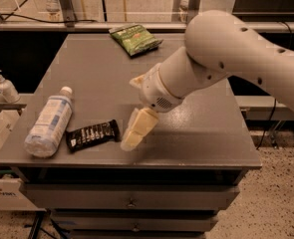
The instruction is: Move rxbar chocolate near blue plastic bottle
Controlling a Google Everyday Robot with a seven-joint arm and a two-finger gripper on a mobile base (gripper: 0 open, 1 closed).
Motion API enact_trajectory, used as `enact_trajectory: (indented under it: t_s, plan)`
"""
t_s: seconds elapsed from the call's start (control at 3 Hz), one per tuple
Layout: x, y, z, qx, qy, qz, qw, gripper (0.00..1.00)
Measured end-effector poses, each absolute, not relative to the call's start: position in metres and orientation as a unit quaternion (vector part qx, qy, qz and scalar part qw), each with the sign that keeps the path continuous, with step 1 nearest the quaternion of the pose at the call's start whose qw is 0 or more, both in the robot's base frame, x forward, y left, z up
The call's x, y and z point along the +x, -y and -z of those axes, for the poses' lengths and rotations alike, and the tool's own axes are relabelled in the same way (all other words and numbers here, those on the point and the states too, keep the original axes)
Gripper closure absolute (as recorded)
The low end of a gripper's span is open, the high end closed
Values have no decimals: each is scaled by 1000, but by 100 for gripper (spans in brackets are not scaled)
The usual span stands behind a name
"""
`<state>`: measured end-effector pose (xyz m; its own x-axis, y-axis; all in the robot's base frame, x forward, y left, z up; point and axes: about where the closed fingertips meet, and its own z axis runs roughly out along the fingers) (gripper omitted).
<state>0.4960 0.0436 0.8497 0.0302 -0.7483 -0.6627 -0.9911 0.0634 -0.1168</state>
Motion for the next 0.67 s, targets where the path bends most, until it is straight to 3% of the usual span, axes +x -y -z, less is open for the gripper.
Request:
enact_trajectory:
  t_s: [0.67]
  plan:
    - [559, 81, -874, -601, -713, -181, 313, 0]
